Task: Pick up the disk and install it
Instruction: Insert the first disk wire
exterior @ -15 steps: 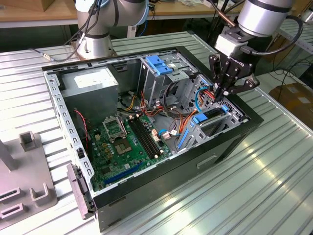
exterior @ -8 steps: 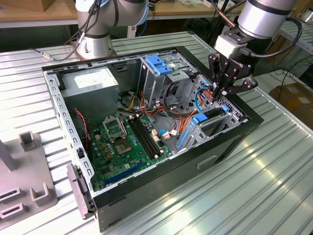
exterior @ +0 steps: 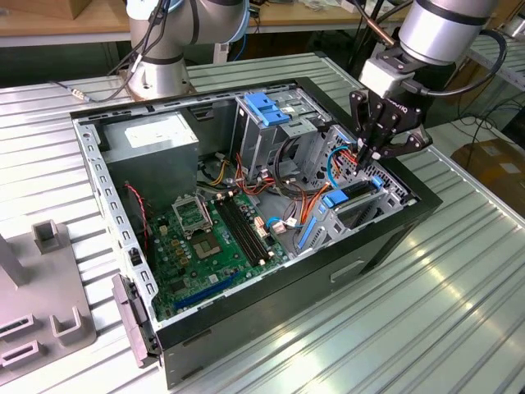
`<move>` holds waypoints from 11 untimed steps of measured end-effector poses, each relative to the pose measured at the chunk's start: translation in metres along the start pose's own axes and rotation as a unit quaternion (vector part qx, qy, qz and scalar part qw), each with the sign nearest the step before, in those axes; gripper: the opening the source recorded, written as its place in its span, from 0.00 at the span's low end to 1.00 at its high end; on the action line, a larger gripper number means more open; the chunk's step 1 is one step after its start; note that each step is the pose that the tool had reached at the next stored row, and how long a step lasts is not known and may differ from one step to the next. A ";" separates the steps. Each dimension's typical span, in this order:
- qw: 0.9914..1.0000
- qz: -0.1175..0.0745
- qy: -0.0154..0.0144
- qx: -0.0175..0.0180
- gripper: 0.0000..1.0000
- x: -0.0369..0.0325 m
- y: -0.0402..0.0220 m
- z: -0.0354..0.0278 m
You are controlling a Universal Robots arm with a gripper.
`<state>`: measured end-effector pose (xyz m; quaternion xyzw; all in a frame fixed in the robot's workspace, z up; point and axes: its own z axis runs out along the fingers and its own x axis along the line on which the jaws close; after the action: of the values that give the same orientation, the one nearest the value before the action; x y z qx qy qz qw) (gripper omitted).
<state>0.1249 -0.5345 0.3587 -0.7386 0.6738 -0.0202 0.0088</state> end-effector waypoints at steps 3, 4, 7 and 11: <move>1.000 0.005 0.000 0.000 0.16 0.0000 0.0000 0.0001; 1.000 0.013 0.001 0.000 0.16 -0.0001 0.0000 0.0003; 1.000 0.030 0.001 -0.001 0.16 0.0003 0.0001 0.0008; 1.000 0.030 0.001 -0.001 0.16 0.0057 0.0007 0.0010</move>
<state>0.1248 -0.5402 0.3578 -0.7183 0.6954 -0.0204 0.0082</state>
